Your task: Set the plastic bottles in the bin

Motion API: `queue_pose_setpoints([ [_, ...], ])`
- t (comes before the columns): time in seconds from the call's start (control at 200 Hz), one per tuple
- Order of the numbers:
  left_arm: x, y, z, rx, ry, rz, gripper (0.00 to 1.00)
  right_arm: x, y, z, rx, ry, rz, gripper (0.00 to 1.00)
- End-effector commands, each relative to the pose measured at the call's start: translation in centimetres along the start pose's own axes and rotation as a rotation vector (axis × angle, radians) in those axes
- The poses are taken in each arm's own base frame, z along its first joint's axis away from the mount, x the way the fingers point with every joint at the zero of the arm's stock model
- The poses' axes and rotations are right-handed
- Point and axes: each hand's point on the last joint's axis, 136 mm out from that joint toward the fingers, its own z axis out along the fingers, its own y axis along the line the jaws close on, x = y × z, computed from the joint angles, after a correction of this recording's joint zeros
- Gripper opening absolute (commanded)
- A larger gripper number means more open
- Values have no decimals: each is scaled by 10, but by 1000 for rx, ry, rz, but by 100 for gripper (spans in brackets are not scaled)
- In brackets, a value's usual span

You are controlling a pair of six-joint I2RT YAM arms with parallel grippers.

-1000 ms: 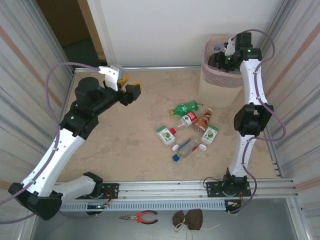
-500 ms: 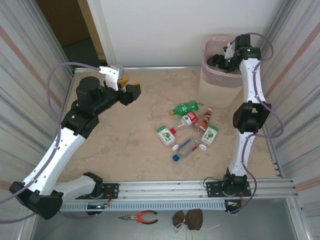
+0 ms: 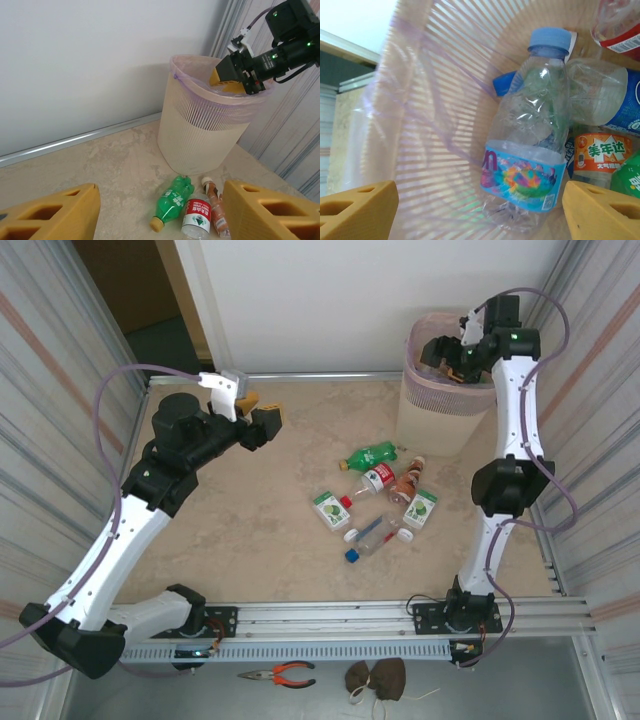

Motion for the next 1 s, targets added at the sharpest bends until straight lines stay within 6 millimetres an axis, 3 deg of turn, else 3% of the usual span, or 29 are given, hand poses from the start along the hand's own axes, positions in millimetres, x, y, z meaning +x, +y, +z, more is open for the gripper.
queue_pose_setpoints([
  [0.0, 14, 2, 6, 14, 56, -33, 65, -8, 11, -43, 23, -79, -11, 84],
  [0.24, 40, 0, 25, 56, 151, -105, 61, -6, 18, -82, 62, -138, -29, 83],
  [0.476, 73, -2, 42, 98, 244, -166, 58, 14, 22, -114, 120, -204, -32, 80],
  [0.711, 97, -1, 52, 111, 306, -199, 58, 61, 18, -131, 217, -254, 16, 83],
  [0.892, 107, 0, 55, 115, 326, -205, 58, 117, 2, -121, 313, -265, 70, 84],
  [0.997, 110, 2, 56, 109, 333, -204, 58, 153, -14, -106, 394, -239, 111, 84],
])
